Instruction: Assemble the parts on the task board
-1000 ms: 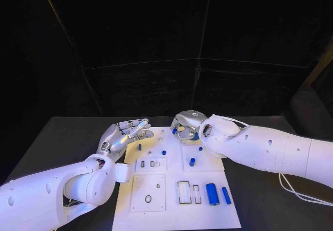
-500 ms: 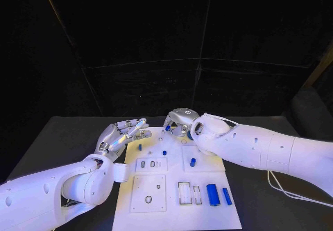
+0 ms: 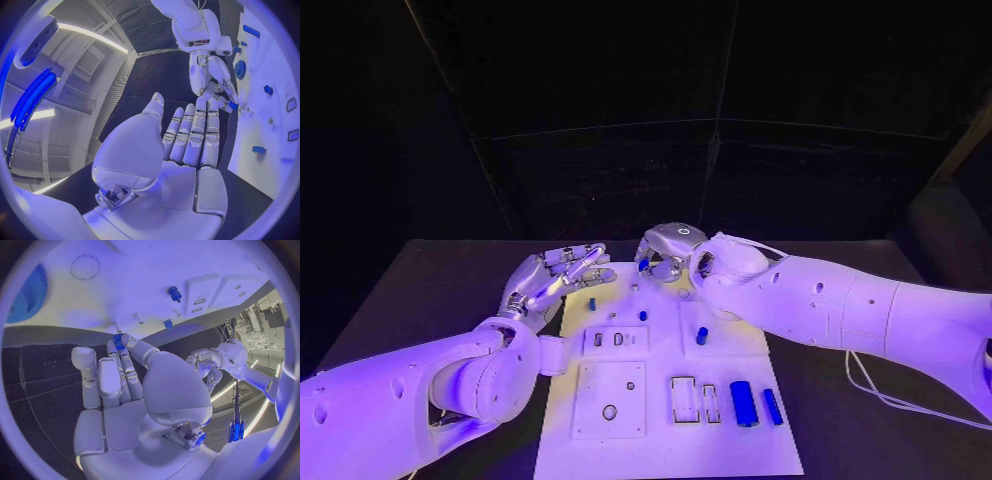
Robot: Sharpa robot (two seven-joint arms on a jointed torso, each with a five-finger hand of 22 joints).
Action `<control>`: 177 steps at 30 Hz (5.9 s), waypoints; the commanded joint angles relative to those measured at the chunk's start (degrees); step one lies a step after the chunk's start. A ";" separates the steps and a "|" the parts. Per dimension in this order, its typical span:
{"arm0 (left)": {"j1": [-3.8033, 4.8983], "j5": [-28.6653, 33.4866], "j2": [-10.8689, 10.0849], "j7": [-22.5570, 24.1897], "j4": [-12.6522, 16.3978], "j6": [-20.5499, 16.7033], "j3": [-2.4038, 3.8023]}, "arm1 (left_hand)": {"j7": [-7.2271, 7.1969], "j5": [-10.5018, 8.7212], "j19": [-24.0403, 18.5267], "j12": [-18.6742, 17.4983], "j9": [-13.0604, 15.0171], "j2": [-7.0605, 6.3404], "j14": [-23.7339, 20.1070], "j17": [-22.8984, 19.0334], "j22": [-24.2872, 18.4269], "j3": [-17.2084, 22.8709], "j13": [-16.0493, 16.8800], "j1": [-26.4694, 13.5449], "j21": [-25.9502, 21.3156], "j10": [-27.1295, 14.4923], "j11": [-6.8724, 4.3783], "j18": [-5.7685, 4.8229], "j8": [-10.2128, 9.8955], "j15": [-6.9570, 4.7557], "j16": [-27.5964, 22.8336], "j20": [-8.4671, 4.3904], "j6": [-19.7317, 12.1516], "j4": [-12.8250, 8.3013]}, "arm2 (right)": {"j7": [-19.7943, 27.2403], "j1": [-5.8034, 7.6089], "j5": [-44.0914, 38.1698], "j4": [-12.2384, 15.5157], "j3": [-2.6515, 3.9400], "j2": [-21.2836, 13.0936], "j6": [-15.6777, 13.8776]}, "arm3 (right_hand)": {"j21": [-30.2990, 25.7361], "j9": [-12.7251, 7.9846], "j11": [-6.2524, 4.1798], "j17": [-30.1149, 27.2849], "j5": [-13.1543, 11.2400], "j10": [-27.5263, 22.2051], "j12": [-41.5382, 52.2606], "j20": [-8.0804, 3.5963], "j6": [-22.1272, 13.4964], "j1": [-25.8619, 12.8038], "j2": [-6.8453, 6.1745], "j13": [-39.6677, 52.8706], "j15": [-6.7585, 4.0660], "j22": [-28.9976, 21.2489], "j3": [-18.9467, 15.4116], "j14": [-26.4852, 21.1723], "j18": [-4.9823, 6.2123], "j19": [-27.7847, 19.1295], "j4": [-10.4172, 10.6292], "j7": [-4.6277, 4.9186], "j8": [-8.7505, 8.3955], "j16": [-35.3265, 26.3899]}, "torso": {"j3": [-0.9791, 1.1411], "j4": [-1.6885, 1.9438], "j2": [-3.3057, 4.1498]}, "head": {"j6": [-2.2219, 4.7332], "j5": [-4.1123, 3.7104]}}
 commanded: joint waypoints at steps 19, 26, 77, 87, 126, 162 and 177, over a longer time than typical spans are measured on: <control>0.70 -0.21 0.30 0.46 -0.05 0.94 0.06 | 0.70 -0.11 0.39 -0.30 -0.07 0.33 0.27 0.10 -0.07 -0.11 -0.07 -0.29 -0.21 -0.10 0.32 0.80 -0.27 0.06 -0.32 -0.09 0.07 -0.42 | -3.19 0.12 -2.49 -2.30 0.02 2.40 3.95 | 0.15 -0.05 0.11 -0.34 -0.86 -0.98 -0.17 0.17 -0.86 -0.68 -1.11 -0.07 0.40 -0.38 0.23 0.97 -0.93 -0.56 1.00 0.13 -0.17 0.27 | -0.07 -0.05 0.20 | -0.33 0.22; 0.95 -0.21 0.30 0.36 -0.06 1.06 0.05 | 0.71 -0.11 0.40 -0.34 -0.07 0.34 0.29 0.10 -0.09 -0.11 -0.07 -0.26 -0.22 -0.12 0.33 0.80 -0.31 0.07 -0.34 -0.09 0.05 -0.46 | -3.84 0.12 -2.81 -2.76 0.02 2.77 3.71 | 0.05 -0.06 0.21 -0.49 -0.91 -1.31 -0.18 0.21 -1.10 -0.82 -1.48 -0.08 0.49 -0.59 0.20 0.92 -0.90 -0.71 1.26 0.21 -0.19 0.24 | -0.11 -0.08 0.24 | -0.40 0.24; 1.19 -0.21 -0.18 0.10 -1.67 1.80 0.03 | -0.16 -0.14 2.62 -0.97 0.04 1.08 2.59 0.60 -0.25 -0.38 0.00 0.12 0.01 1.52 -0.40 0.89 -0.65 -0.67 -0.75 -0.71 1.48 -1.81 | -7.15 0.39 12.49 10.38 3.04 -16.48 4.92 | 3.22 0.25 -3.63 11.14 4.15 11.69 24.56 -2.29 -7.59 -1.48 -7.91 22.80 -2.98 6.68 -19.06 2.96 -2.63 5.95 14.33 -2.56 0.76 7.88 | 0.26 -0.87 -0.45 | 0.30 0.30; 1.18 -0.20 0.22 -0.05 -2.16 1.76 0.03 | -0.01 -0.13 2.69 -1.09 0.01 1.14 2.64 0.62 -0.28 -0.39 -0.03 0.14 -0.01 1.48 -0.33 0.87 -0.76 -0.66 -0.82 -0.74 1.42 -1.88 | -8.90 0.39 10.44 8.98 3.07 -15.91 13.23 | 6.52 0.24 -1.80 23.94 4.65 16.92 73.03 -0.71 -11.19 1.33 -6.66 73.11 -0.76 13.43 -28.20 4.78 -3.57 9.07 22.73 -0.82 1.42 13.58 | 0.22 -0.89 -0.36 | 0.19 0.24; 1.16 -0.20 0.72 -0.44 -2.86 2.13 0.01 | 0.09 -0.12 2.75 -1.23 -0.02 1.21 2.70 0.64 -0.31 -0.37 -0.04 0.25 -0.06 1.43 -0.26 0.84 -0.90 -0.63 -0.92 -0.75 1.34 -2.04 | -10.45 0.34 4.77 6.40 3.05 -13.11 15.66 | 7.99 0.38 -1.69 27.26 6.12 20.59 81.84 -0.45 -9.35 8.52 -2.15 82.13 -0.58 16.31 -25.52 5.36 -3.99 10.32 18.56 -0.75 4.32 14.76 | 0.12 -0.86 -0.40 | -0.43 0.11; 1.17 -0.20 0.34 -1.18 -2.48 3.23 0.02 | 0.17 -0.08 2.87 -1.84 -0.03 1.73 2.77 0.70 -0.52 0.14 -0.04 1.41 -0.39 1.28 -0.17 0.80 -1.42 -0.56 -1.51 -0.75 1.18 -3.35 | -11.78 -0.24 -3.43 17.25 3.02 -13.02 -1.31 | 9.03 0.29 -3.14 28.46 9.04 21.26 82.46 -1.56 -3.64 6.31 -1.41 82.92 -1.82 18.77 -19.75 5.61 -4.42 11.73 16.84 -2.33 5.56 15.12 | 0.13 -0.70 -0.42 | -0.06 0.27; 1.37 1.00 -0.07 -0.78 -2.58 3.21 0.04 | 0.17 -0.07 2.96 -1.92 -0.01 2.00 2.88 0.74 -0.55 0.44 -0.02 1.81 -0.46 1.44 -0.19 0.81 -1.46 -0.59 -1.65 -0.77 1.34 -3.81 | -10.63 -1.43 -4.81 13.68 2.87 -5.47 1.41 | 9.01 0.19 -3.17 28.43 7.85 21.24 82.33 -1.65 -3.56 5.58 -1.72 82.86 -1.87 18.77 -18.92 5.60 -4.43 11.73 16.74 -2.34 5.07 15.11 | 0.09 -0.81 -0.26 | -0.55 1.22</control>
